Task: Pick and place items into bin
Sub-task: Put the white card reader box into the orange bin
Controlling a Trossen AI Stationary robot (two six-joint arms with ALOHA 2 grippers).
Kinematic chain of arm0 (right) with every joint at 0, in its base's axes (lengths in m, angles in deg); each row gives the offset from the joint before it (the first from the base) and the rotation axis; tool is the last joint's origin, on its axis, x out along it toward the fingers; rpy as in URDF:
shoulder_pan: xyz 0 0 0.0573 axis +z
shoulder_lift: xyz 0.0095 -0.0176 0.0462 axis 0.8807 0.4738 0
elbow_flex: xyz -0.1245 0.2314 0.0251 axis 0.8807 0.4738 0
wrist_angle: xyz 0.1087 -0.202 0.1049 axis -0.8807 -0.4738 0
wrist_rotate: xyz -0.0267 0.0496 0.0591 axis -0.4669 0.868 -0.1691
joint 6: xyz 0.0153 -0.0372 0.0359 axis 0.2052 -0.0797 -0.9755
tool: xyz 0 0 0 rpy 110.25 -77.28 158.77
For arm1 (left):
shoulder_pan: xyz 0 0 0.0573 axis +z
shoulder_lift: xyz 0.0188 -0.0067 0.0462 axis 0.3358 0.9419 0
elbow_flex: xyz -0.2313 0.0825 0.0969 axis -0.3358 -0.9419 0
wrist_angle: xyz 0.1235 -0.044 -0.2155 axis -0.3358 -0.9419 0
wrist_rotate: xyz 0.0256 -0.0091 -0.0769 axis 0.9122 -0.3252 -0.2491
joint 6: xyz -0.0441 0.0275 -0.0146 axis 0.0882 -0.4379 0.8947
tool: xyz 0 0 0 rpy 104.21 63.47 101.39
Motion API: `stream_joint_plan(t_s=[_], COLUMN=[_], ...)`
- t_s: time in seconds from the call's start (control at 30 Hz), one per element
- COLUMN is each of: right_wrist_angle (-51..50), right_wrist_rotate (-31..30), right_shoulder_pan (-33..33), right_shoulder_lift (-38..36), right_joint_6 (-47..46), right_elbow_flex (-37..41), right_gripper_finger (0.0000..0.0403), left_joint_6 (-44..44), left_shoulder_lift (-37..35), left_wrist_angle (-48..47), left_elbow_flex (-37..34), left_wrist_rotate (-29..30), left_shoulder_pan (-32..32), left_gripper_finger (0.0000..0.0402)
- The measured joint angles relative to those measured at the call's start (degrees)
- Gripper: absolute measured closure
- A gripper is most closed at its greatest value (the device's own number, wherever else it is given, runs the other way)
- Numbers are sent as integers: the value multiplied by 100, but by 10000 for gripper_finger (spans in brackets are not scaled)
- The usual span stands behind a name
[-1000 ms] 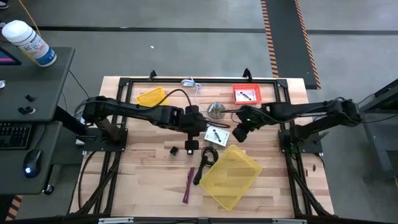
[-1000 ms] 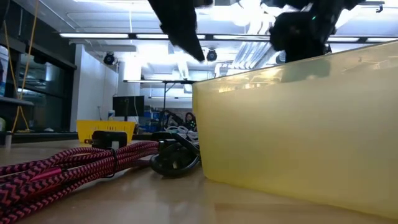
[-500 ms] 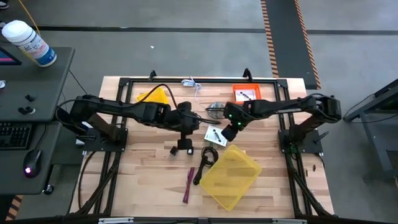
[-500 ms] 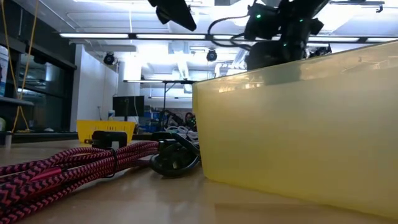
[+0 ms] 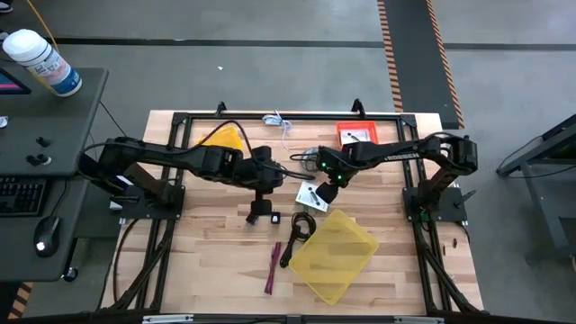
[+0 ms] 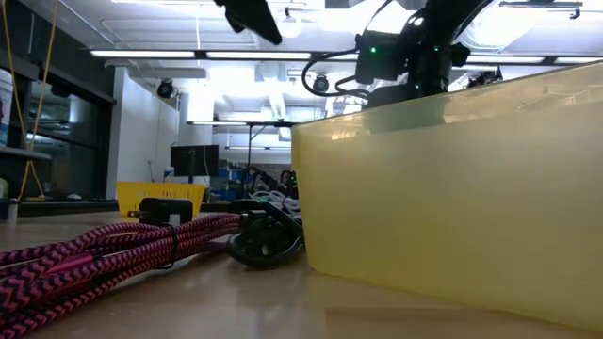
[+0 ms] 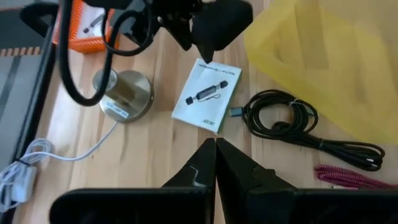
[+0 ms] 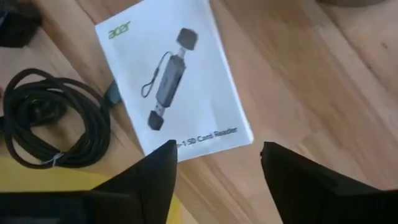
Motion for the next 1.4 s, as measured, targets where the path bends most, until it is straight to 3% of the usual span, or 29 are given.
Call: stream_joint_plan(t_s=[0.27, 0.73, 0.87, 1.1, 1.4], right_wrist_angle=[6, 100, 437, 668, 944], right_wrist_rotate=[142, 211, 455, 690, 882], right_shoulder_pan=[-201, -224, -226, -230, -213], right_shoulder_lift=[57, 885, 1192, 1526, 1468], right_joint_6=[141, 140, 169, 443, 661], right_elbow_flex=[0, -4, -24, -39, -6], right_gripper_finger=[194, 215, 254, 381, 401], left_joint_6=[-2, 20, 22, 22, 22], left_shoulder_lift=[-301, -422, -422, -420, -419], left_wrist_angle=[25, 1, 1, 1, -1], left_elbow_flex=[2, 2, 2, 2, 2], left_wrist_rotate=[69, 95, 95, 124, 218], left_shoulder_pan=[0, 0, 0, 0, 0], left_gripper_finger=[401, 401, 401, 401, 401])
